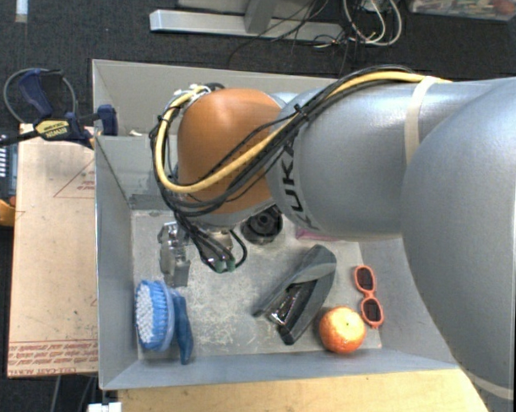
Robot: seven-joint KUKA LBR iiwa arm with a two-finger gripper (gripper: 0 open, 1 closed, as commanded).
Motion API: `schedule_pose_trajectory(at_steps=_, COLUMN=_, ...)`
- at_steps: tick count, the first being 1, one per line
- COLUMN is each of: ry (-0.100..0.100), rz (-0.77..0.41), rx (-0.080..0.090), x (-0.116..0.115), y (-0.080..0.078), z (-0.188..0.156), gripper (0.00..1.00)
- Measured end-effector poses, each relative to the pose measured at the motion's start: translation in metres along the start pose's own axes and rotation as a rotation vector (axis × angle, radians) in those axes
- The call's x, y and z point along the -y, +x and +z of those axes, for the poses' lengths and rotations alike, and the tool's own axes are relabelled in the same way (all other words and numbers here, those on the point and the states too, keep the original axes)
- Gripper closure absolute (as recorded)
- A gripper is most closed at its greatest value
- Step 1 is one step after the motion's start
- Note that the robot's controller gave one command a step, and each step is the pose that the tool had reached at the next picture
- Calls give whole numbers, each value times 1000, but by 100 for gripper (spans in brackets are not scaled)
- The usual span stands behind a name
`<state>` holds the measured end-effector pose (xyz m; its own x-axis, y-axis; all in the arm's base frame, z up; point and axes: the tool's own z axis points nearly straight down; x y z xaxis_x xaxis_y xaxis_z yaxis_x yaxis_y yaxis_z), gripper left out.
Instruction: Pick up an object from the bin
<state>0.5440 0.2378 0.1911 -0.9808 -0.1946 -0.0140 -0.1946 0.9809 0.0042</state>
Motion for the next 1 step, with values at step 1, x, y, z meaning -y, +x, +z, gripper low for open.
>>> schedule_pose_trajectory(at_steps=1, ry=3, rz=-162, rx=-21, x=19, y=37, z=82, gripper=100)
